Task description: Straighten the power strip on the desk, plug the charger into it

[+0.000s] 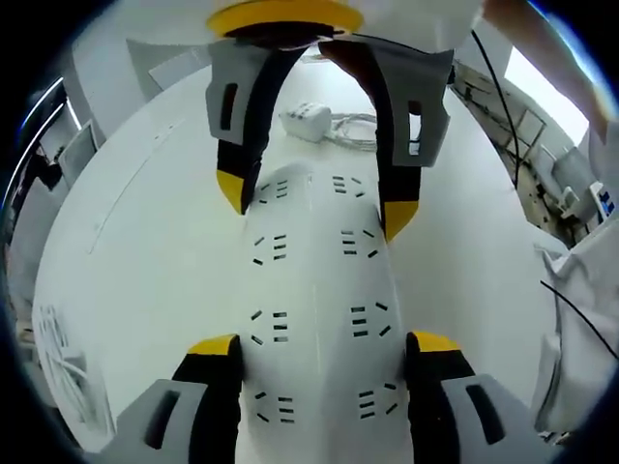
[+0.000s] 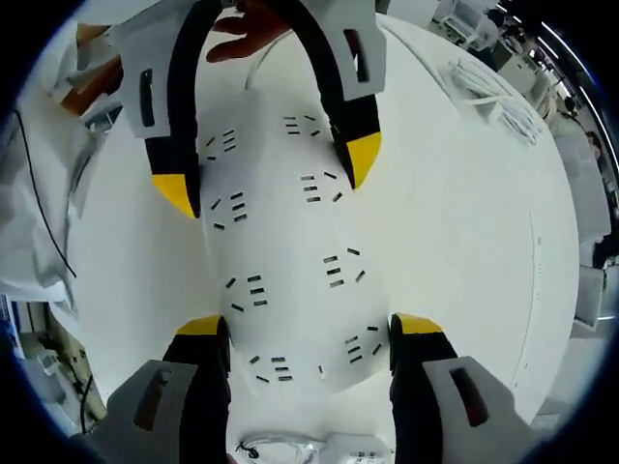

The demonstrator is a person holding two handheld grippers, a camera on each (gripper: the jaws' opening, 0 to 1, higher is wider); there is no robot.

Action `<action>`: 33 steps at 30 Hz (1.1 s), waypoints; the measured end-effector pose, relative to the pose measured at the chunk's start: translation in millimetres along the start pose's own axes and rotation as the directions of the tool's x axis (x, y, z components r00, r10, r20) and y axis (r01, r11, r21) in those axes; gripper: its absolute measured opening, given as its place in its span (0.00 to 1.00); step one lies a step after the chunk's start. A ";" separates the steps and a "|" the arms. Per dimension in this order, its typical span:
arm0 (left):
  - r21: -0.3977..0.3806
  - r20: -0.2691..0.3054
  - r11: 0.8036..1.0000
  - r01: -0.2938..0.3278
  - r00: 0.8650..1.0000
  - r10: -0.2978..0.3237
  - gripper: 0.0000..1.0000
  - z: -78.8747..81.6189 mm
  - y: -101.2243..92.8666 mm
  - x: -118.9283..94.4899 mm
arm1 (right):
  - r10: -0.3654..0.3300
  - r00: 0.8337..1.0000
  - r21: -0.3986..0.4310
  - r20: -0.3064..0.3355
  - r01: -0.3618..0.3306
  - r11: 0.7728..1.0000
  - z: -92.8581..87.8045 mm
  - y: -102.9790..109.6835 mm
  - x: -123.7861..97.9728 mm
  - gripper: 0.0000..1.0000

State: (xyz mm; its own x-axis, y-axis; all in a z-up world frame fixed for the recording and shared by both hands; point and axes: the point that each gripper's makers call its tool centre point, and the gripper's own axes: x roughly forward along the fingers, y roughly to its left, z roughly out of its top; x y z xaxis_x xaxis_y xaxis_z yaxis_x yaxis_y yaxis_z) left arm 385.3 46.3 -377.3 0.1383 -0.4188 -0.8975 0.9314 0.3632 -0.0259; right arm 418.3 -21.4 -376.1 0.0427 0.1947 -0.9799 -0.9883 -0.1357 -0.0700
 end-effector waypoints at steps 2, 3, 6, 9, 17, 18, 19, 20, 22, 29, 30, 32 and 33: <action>0.005 0.002 1.000 0.002 1.000 -0.002 0.70 0.2 -0.1 0.1 | -0.002 1.000 0.006 -0.004 0.002 1.000 -0.4 0.5 0.0 0.65; 0.007 0.003 1.000 0.004 1.000 -0.004 0.70 0.4 -0.1 0.2 | -0.002 1.000 0.009 -0.002 0.002 1.000 -0.7 0.6 -0.2 0.65; 0.009 0.003 1.000 0.005 1.000 -0.005 0.70 0.6 0.0 0.3 | -0.004 1.000 0.016 0.008 0.004 1.000 -1.1 0.7 -0.5 0.65; 0.014 0.005 1.000 0.008 1.000 -0.008 0.70 1.1 -0.4 0.3 | -0.009 1.000 0.034 0.012 0.008 0.999 -1.1 1.6 -0.7 0.65; 0.032 0.003 0.999 0.015 1.000 -0.015 0.70 2.7 -1.7 0.7 | -0.017 1.000 0.075 0.000 0.017 0.997 -2.8 5.5 -1.6 0.65; 0.032 0.002 0.999 0.015 1.000 -0.015 0.70 2.8 -1.8 0.7 | -0.018 1.000 0.076 0.002 0.018 0.997 -2.8 6.0 -1.7 0.65; 0.033 0.001 0.999 0.015 1.000 -0.015 0.70 2.9 -1.9 0.6 | -0.019 1.000 0.079 0.004 0.019 0.997 -3.0 6.4 -1.9 0.65; 0.033 0.001 0.999 0.015 1.000 -0.015 0.70 3.1 -2.0 0.7 | -0.021 1.000 0.084 0.007 0.020 0.996 -3.1 7.0 -2.1 0.65; 0.035 0.001 0.999 0.017 1.000 -0.017 0.70 3.5 -2.4 0.7 | -0.025 1.000 0.094 0.012 0.024 0.995 -3.3 7.9 -2.3 0.65; 0.048 0.001 0.999 0.022 1.000 -0.023 0.70 5.5 -4.9 1.5 | -0.037 0.999 0.144 0.006 0.036 0.989 -4.6 15.2 -3.4 0.65; 0.049 0.000 0.999 0.023 1.000 -0.023 0.70 5.6 -5.1 1.6 | -0.037 0.999 0.146 0.005 0.036 0.989 -4.7 15.4 -3.4 0.65; 0.049 -0.002 0.999 0.022 1.000 -0.022 0.70 5.8 -5.4 1.7 | -0.037 0.999 0.148 0.007 0.035 0.988 -4.7 15.5 -3.4 0.65; 0.050 -0.003 0.999 0.022 1.000 -0.022 0.70 5.7 -5.5 1.8 | -0.037 0.999 0.148 0.006 0.035 0.988 -4.6 15.5 -3.4 0.65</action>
State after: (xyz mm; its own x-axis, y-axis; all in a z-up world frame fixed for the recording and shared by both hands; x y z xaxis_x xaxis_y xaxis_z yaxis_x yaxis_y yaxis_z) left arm 382.4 38.9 -376.3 0.1165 -0.4240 -0.8981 0.9498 0.3119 -0.0241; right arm 403.5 -28.6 -374.8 0.0780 0.2057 -0.9755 -0.9970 0.0162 -0.0763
